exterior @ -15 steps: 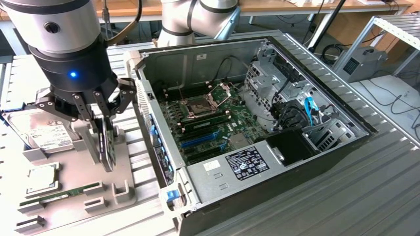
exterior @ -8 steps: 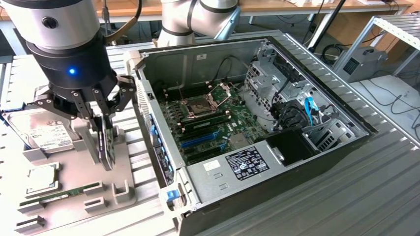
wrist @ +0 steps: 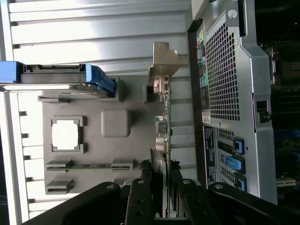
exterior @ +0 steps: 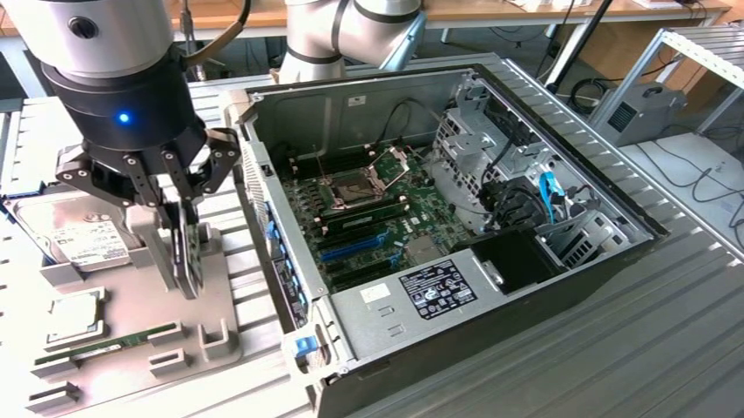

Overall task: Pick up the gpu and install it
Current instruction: 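Pick up the gpu and move the gpu toward the slot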

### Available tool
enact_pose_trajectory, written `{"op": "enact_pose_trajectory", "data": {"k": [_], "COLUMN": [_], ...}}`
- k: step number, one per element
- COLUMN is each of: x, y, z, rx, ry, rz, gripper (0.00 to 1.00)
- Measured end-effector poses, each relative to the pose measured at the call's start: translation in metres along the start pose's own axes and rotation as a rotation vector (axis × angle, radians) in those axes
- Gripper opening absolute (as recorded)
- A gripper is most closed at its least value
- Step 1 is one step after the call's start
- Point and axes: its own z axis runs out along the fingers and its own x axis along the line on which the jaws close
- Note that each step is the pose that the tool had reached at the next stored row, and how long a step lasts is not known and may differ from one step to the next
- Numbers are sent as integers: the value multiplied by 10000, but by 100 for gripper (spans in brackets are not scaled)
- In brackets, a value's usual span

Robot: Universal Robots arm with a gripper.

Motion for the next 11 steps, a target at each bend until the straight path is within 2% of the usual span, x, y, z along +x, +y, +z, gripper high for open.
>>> {"op": "enact_pose_trajectory", "data": {"k": [11], "x": [-2], "y": [4], "z": [-82], "rx": [1], "ry": [1], "rz": [0], "gripper": [26]}}
